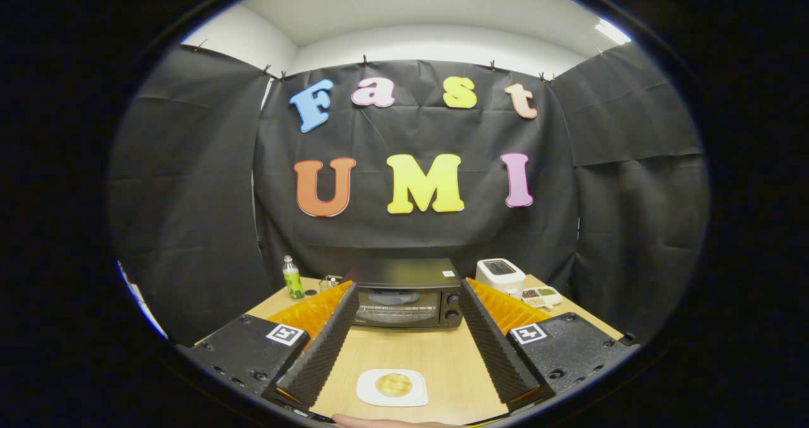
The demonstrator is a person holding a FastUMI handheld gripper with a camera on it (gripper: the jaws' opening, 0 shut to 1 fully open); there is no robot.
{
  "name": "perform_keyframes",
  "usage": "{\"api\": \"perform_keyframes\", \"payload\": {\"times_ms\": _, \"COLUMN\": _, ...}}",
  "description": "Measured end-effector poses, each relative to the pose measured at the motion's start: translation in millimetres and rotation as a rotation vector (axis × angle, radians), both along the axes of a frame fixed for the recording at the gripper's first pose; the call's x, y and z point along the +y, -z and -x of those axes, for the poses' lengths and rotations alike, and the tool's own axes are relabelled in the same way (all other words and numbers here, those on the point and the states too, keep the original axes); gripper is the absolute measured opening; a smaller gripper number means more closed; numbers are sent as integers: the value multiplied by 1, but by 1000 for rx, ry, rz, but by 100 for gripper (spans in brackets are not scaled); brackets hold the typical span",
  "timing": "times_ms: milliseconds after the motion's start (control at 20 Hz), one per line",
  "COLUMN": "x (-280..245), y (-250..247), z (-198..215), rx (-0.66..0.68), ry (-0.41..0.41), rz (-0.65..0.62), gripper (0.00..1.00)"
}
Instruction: Open the toaster oven, put the food inside, and close the toaster oven door.
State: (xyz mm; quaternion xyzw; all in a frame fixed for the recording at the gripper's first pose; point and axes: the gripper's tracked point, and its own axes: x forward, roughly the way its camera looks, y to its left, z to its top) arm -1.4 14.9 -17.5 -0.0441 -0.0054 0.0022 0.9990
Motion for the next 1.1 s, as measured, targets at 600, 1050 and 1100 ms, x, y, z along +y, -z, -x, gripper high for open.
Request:
{"api": "perform_keyframes", "payload": {"times_ms": 600, "x": -4, "y": 119, "z": -49, "rx": 327, "ry": 42, "rz": -79, "gripper": 100}}
{"api": "perform_keyframes", "payload": {"times_ms": 1050, "x": -6, "y": 163, "z": -88, "rx": 426, "ry": 58, "rz": -59, "gripper": 100}}
{"api": "perform_keyframes", "payload": {"times_ms": 1100, "x": -4, "y": 162, "z": -93, "rx": 423, "ry": 58, "rz": -54, "gripper": 99}}
